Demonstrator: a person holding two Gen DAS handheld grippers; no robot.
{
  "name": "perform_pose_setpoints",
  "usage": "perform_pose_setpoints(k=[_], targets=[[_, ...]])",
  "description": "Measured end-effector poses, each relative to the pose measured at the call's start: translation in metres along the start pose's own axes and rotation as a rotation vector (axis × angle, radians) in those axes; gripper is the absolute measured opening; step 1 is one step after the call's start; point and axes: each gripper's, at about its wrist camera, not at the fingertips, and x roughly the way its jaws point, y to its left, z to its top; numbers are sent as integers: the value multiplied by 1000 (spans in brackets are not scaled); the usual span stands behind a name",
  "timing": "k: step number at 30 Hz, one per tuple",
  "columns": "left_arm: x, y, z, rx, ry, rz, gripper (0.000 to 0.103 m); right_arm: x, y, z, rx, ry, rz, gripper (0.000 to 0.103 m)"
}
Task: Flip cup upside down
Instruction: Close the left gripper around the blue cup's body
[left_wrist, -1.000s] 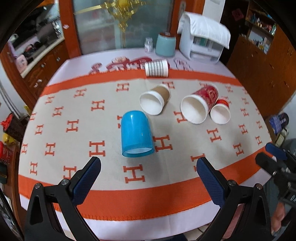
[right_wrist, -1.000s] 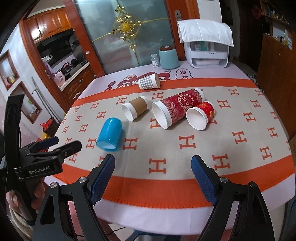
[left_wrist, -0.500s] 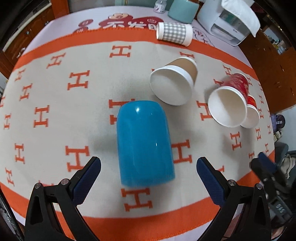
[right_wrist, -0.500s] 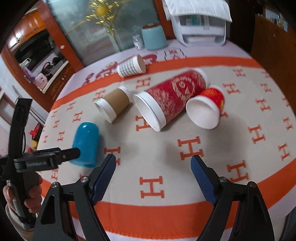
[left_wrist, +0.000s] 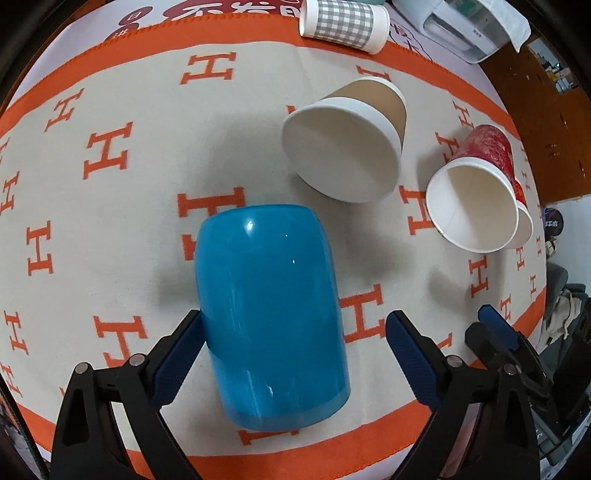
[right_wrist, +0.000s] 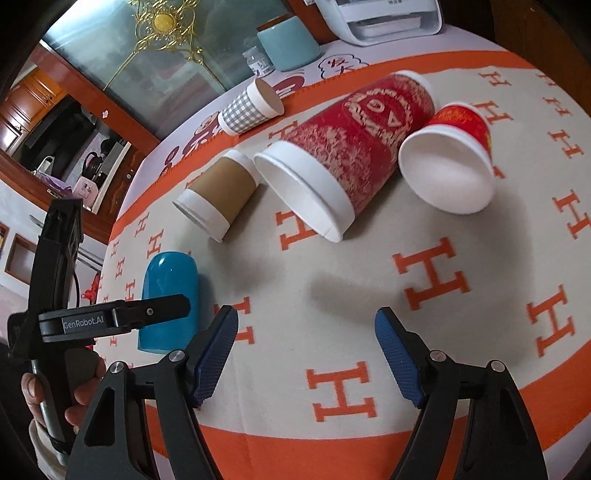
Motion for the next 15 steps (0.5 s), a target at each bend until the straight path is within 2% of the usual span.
perform_pose_setpoints(k=[6,15], targets=[[7,-7,7,-1,19,23,95,12,6,-6,-30,21,4,78],[29,-14,18,-41,76,66,75,8,2,-12,-40,29,11,78]])
